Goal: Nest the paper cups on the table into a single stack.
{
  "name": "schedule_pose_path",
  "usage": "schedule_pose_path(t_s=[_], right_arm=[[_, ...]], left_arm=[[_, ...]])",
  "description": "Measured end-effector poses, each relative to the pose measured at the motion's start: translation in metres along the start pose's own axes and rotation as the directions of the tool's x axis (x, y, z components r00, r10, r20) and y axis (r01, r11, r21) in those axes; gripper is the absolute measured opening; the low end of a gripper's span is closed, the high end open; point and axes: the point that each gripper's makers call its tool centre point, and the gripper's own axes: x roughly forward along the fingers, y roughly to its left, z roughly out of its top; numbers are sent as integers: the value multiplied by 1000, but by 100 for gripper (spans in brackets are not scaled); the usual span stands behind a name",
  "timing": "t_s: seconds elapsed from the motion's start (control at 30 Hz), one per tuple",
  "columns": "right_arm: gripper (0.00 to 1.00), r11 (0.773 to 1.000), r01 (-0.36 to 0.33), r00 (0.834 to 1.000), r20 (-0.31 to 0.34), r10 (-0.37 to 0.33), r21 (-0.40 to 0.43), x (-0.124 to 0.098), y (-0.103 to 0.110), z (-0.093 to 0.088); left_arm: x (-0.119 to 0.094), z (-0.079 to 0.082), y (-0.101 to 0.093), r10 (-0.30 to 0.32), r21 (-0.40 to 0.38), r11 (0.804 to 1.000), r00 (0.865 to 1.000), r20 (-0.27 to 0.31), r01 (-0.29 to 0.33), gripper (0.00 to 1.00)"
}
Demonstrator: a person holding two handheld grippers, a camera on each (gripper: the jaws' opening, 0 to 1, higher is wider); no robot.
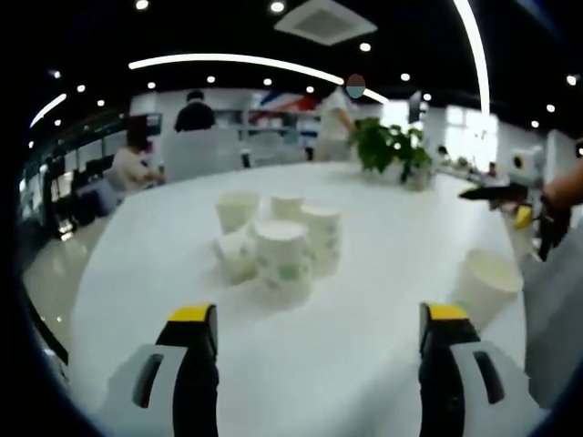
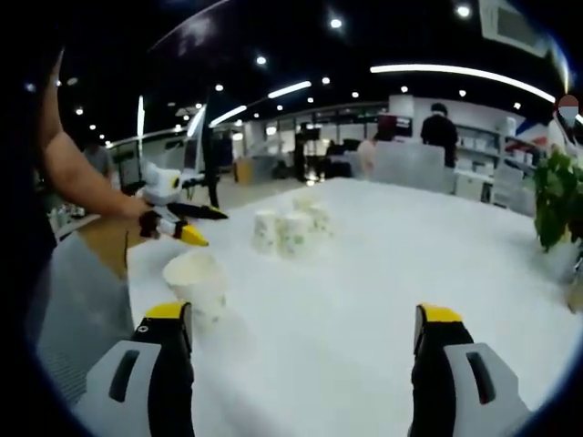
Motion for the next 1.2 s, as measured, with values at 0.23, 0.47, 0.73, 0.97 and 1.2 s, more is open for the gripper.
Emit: schedule_pose_path(t_s=[0.23, 0.47, 0.73, 0.97, 1.2], right_arm=[[100, 1000, -8, 1000, 1, 8, 8, 5, -1, 3], [100, 1000, -12, 1000, -1, 12, 12, 6, -3, 4], [100, 1000, -8, 1000, -9, 8, 18, 4, -8, 3], [99, 1000, -3, 1000, -14, 3, 25, 5, -12, 2], [98, 999, -7, 1000, -16, 8, 33, 8, -10, -1]], left_arm=[[22, -4, 6, -6, -9, 1000, 1000, -20, 5, 91], [43, -3, 18, 2, -6, 1000, 1000, -20, -2, 91], [61, 3, 29, 15, -22, 1000, 1000, -9, -15, 78], [75, 7, 31, 18, 7, 1000, 1000, -24, -18, 62], [83, 10, 32, 18, -2, 1000, 1000, -22, -18, 57]])
